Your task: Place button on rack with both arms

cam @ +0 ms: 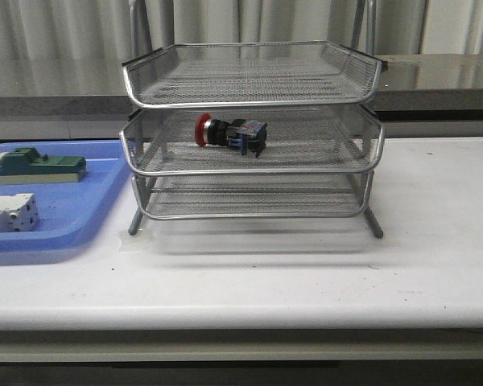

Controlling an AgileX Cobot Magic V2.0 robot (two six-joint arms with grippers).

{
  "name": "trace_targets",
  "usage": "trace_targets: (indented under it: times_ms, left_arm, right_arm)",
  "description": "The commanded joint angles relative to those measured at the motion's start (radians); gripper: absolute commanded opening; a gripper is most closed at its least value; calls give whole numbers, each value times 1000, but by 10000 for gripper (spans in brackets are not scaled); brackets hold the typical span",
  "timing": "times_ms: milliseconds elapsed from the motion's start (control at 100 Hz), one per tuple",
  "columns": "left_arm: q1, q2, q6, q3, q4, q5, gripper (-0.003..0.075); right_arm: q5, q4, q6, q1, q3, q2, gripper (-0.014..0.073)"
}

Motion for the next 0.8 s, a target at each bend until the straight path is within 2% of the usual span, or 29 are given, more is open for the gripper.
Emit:
trace_targets:
  times_ms: [0, 90, 480, 790]
  left_arm:
    - [4, -24, -162, -7, 102, -31, -20]
    - [4, -66, -199, 26, 105, 1, -20]
    - [4, -299, -203, 181, 103, 1, -20]
    - [17, -361, -204, 252, 74, -4, -20]
  right_arm:
    - [-85, -6, -3, -8, -16, -19, -69]
    - [-85, -6, -3, -8, -16, -19, -69]
    - [-85, -6, -3, -8, -16, -19, -69]
    - [-85, -6, -3, -8, -16, -19, -69]
